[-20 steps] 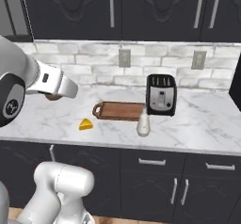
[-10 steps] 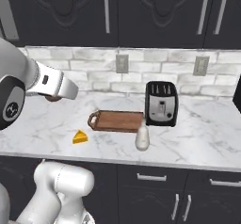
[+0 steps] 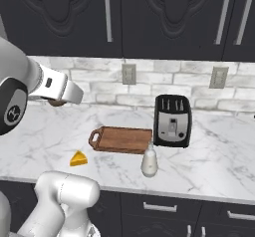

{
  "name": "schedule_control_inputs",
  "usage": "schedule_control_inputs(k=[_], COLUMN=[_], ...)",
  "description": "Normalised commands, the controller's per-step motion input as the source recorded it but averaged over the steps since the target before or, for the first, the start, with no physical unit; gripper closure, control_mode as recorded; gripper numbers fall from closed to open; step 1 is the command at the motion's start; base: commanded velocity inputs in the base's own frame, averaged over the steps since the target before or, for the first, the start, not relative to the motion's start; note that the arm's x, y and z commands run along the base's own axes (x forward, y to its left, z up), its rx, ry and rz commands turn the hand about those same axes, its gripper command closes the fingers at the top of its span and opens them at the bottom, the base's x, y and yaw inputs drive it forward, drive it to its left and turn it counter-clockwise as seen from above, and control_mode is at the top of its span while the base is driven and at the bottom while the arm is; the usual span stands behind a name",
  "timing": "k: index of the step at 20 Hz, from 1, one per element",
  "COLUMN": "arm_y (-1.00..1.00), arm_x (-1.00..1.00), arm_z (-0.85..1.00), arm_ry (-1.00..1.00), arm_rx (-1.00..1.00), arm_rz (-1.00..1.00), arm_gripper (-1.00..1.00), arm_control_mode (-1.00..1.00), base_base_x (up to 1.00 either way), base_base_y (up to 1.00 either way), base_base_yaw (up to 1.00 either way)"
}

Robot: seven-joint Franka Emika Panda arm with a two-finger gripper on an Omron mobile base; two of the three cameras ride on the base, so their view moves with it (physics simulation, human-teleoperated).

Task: Retrieve the reheated potato from the microwave, then place the potato, cheese, and condiment on the cutting board.

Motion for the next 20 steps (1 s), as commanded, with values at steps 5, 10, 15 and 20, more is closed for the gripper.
schedule_control_inputs(k=[5,10,15,20], arm_y=[-0.13,-0.23,-0.03,0.0], arm_x=[0.19,0.34,0.35,0.79], arm_z=[-0.23,-0.73,-0.79,-0.68], arm_ry=[0.02,0.1,0.13,0.1], arm_rx=[0.0,0.0,-0.01,-0.02], arm_rz=[0.0,0.0,0.0,0.0], arm_gripper=[1.0,1.0,1.0,1.0], arm_control_mode=[-1.0,-1.0,-1.0,-1.0], base_base_x=[0.14,0.0,0.0,0.0], base_base_y=[-0.09,0.0,0.0,0.0], base_base_yaw=[0.01,0.0,0.0,0.0])
